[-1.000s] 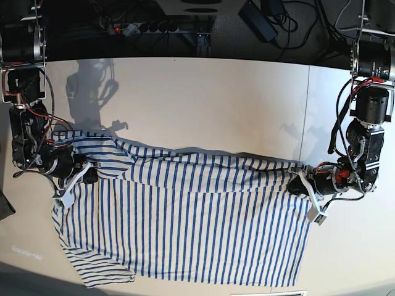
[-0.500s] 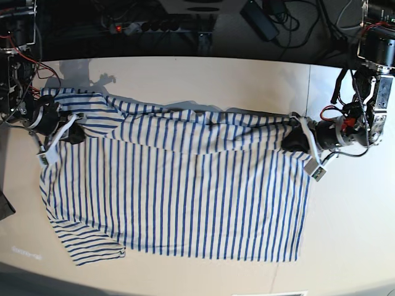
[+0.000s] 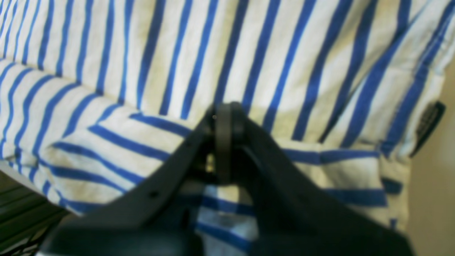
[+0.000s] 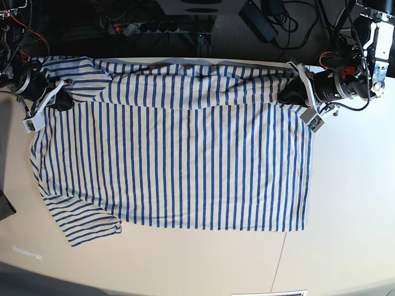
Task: Fold the T-shirt properly
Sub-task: 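Release the left gripper and move it to the shirt's hem corner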
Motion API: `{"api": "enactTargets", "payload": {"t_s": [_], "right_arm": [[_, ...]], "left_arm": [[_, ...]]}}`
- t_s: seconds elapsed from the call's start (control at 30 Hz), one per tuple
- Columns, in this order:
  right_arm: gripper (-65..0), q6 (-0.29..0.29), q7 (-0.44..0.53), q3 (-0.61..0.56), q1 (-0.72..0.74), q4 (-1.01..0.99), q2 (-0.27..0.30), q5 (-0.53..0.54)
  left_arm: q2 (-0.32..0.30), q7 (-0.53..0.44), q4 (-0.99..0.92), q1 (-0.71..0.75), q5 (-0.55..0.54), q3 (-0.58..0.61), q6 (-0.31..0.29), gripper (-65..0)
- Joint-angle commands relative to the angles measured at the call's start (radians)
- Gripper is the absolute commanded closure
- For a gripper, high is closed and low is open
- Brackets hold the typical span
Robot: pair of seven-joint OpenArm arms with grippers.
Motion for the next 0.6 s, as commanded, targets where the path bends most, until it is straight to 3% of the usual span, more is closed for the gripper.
{"api": "enactTargets", "payload": {"t_s": [0.0, 0.07, 0.1, 0.23, 0.3, 0.43, 0.57], "right_arm": [[0.0, 0.053, -0.021, 0.009, 0.001, 0.009, 0.02, -0.014], [0.0, 0.053, -0.017, 0.009, 0.002, 0.009, 0.02, -0.014], [0.0, 0.053, -0.018, 0.009, 0.002, 0.009, 0.02, -0.015], [0.0, 0.053, -0.018, 0.009, 0.002, 0.009, 0.02, -0.015], [0.0, 0.053, -0.018, 0.009, 0.001, 0.008, 0.02, -0.019], [0.0, 0.053, -0.017, 0.009, 0.0, 0.008, 0.02, -0.026], [0.0, 0.053, -0.008, 0.009, 0.006, 0.008, 0.019, -0.026]], "left_arm": [[-0.014, 0.013, 0.018, -0.002, 0.007, -0.003, -0.015, 0.0], [-0.014, -0.005, 0.036, -0.006, 0.007, -0.004, -0.015, 0.0], [-0.014, -0.008, 0.048, -0.014, 0.007, -0.004, -0.015, -3.2], [-0.026, -0.001, 0.104, -0.081, 0.008, -0.011, -0.015, -28.6], [-0.038, -0.005, 0.112, -0.125, 0.019, -0.026, 0.0, -36.3], [-0.071, -0.092, 0.108, -0.221, 0.089, -0.063, 0.05, -37.6], [-0.077, -0.106, 0.006, -0.371, 0.075, -0.061, 0.081, -37.6]]}}
